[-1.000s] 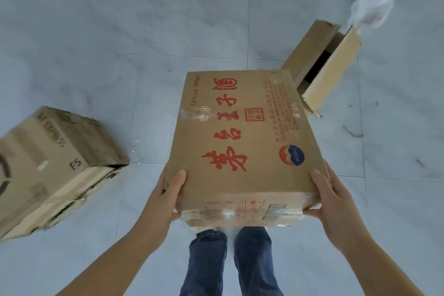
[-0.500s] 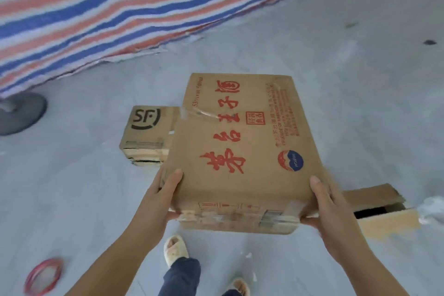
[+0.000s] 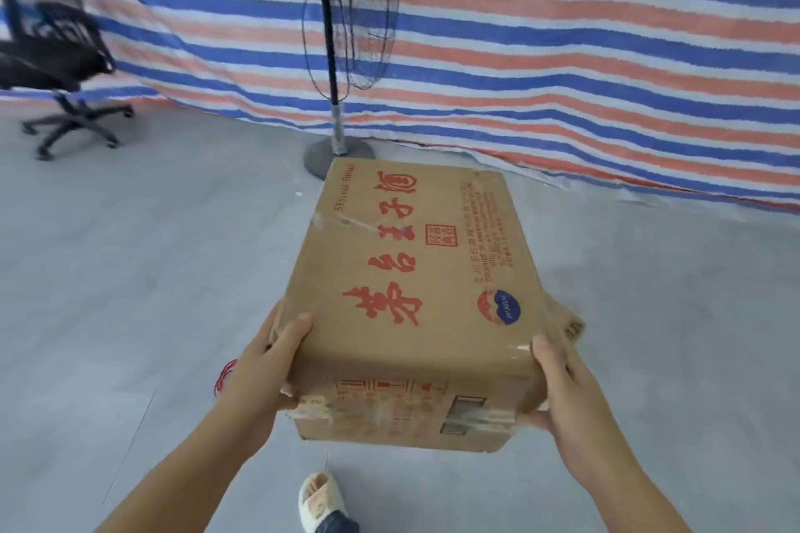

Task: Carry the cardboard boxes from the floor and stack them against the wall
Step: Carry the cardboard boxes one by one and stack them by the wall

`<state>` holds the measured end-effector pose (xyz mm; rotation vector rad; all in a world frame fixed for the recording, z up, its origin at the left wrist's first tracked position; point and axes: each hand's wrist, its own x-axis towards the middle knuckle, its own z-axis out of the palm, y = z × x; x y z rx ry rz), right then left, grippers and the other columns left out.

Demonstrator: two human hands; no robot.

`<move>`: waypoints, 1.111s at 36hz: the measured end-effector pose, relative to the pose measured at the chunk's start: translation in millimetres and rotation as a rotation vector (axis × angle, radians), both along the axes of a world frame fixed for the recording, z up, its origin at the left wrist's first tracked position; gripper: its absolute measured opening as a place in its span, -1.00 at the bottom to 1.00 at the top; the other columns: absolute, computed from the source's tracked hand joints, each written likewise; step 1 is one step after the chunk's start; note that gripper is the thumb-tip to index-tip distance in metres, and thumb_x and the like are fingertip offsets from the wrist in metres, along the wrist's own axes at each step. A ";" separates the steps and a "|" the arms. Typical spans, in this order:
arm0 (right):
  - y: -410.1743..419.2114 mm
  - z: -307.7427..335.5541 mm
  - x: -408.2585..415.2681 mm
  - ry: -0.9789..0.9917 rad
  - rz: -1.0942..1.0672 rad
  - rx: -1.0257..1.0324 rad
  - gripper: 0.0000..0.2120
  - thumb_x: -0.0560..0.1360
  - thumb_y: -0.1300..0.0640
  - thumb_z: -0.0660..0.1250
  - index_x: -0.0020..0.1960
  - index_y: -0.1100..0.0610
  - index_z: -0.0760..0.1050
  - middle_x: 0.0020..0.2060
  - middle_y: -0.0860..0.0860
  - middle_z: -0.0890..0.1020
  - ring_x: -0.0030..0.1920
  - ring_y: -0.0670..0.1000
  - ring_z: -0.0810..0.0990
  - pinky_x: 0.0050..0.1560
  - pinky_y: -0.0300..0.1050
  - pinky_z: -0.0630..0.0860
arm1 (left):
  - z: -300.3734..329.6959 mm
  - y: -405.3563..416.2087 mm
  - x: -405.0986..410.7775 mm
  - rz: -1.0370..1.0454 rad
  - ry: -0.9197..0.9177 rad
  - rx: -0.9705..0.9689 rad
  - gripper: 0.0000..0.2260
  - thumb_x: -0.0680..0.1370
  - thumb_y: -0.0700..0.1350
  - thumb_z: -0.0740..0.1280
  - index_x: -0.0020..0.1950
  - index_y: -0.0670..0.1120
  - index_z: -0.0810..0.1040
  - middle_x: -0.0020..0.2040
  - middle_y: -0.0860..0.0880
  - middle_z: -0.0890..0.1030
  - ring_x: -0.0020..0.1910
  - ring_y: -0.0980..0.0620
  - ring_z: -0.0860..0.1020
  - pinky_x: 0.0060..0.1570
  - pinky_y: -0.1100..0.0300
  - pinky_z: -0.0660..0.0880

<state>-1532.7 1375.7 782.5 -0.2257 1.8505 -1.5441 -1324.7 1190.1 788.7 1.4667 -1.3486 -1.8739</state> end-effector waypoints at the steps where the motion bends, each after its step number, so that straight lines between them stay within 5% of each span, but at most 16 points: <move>1: -24.1 0.5 0.6 -0.003 0.026 0.002 -0.76 0.59 -0.05 0.18 0.21 -0.26 0.46 -0.01 -0.21 0.67 0.02 -0.11 0.64 -0.02 0.19 0.62 | 0.6 -17.7 4.9 0.022 -0.002 -0.002 -0.70 0.58 0.09 0.23 0.31 0.28 0.39 0.20 0.20 0.51 0.13 0.12 0.49 0.05 -0.11 0.52; 6: -139.6 0.8 8.4 -0.020 0.150 0.020 -0.84 0.58 -0.07 0.21 0.04 -0.28 0.53 -0.04 -0.19 0.68 0.12 -0.03 0.60 0.17 0.23 0.52 | 11.2 -99.6 35.9 0.158 0.001 0.006 -0.74 0.59 0.06 0.22 0.26 0.29 0.39 0.07 0.23 0.53 -0.02 0.20 0.50 0.00 -0.11 0.52; 9: -204.1 1.2 14.7 -0.001 0.247 0.034 -0.78 0.57 -0.11 0.19 0.17 -0.34 0.47 0.12 -0.19 0.63 0.23 -0.02 0.54 0.21 0.21 0.50 | 15.7 -143.0 56.6 0.254 0.006 0.015 -0.79 0.59 0.06 0.24 0.18 0.33 0.40 0.01 0.21 0.54 -0.11 0.15 0.48 0.01 -0.11 0.47; 22: -428.1 18.9 11.2 0.070 0.574 0.007 -0.75 0.62 -0.06 0.11 0.23 -0.33 0.39 0.10 -0.16 0.60 0.12 -0.04 0.56 -0.02 0.24 0.60 | 25.0 -284.6 70.9 0.605 0.030 -0.010 -0.83 0.60 0.01 0.24 0.07 0.32 0.42 -0.09 0.28 0.52 -0.14 0.23 0.47 0.10 -0.15 0.48; 30: -567.8 11.8 -30.2 0.118 0.715 0.059 -0.81 0.61 -0.11 0.08 0.18 -0.35 0.29 0.00 -0.27 0.50 -0.06 -0.16 0.48 0.02 0.15 0.58 | 6.2 -382.7 29.3 0.758 0.041 -0.049 -0.81 0.60 0.01 0.23 0.17 0.27 0.42 -0.06 0.24 0.51 -0.12 0.18 0.47 -0.12 0.00 0.43; 35: -674.2 20.8 -58.2 0.119 0.835 0.082 -0.81 0.60 -0.13 0.09 0.17 -0.39 0.25 0.09 -0.22 0.48 0.13 -0.08 0.41 0.25 0.18 0.44 | 9.4 -446.4 -4.0 0.896 0.086 0.006 -0.85 0.60 0.03 0.22 0.09 0.31 0.42 -0.04 0.24 0.53 -0.07 0.17 0.50 0.02 -0.15 0.52; 40: -759.1 26.5 -54.2 0.123 0.982 0.090 -0.83 0.62 -0.09 0.08 0.13 -0.37 0.25 -0.08 -0.36 0.43 0.08 -0.08 0.38 0.04 0.03 0.40 | 12.1 -495.4 -10.5 1.045 0.086 0.043 -0.82 0.60 0.02 0.23 0.18 0.21 0.42 -0.03 0.17 0.53 -0.08 0.11 0.52 -0.05 -0.14 0.56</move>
